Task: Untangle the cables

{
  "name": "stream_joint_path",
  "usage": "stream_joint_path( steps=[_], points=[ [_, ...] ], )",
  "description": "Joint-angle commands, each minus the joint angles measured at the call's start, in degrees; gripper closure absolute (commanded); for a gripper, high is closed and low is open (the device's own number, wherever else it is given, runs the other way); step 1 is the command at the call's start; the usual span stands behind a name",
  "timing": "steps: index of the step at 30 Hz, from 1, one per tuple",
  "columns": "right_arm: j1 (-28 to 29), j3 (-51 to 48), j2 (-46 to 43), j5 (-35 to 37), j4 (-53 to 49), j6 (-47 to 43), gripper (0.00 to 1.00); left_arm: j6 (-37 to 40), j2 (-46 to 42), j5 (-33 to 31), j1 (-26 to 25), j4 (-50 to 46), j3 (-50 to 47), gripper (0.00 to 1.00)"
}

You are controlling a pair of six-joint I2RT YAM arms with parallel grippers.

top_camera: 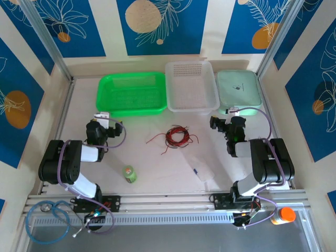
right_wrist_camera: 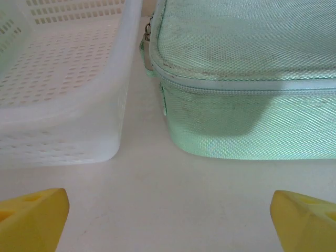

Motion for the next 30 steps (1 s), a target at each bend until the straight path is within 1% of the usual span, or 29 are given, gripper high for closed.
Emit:
stream_joint_path(
  steps=[1,28,29,30],
  points=[
    [-0.4,0.2,-0.5,-0.6,1.7,0.9,0.01,0.7,-0.3,0.3,-0.6,-0.2,1.2,0.00],
    [0.3,0.2,-0.4,0.2,1.9,0.3,0.01,0.5,-0.3,0.5,-0.5,-0.4,1.3,0.00],
    [0.3,0.1,-0.6,0.1,2.2,0.3,0.04,0.5,-0.3,0.5,-0.4,-0.4,1.3,0.00],
    [0.4,0.1,-1.0,0.0,2.2,0.0,0.10,0.5,-0.3,0.5,-0.5,-0.4,1.3,0.00]
  ],
)
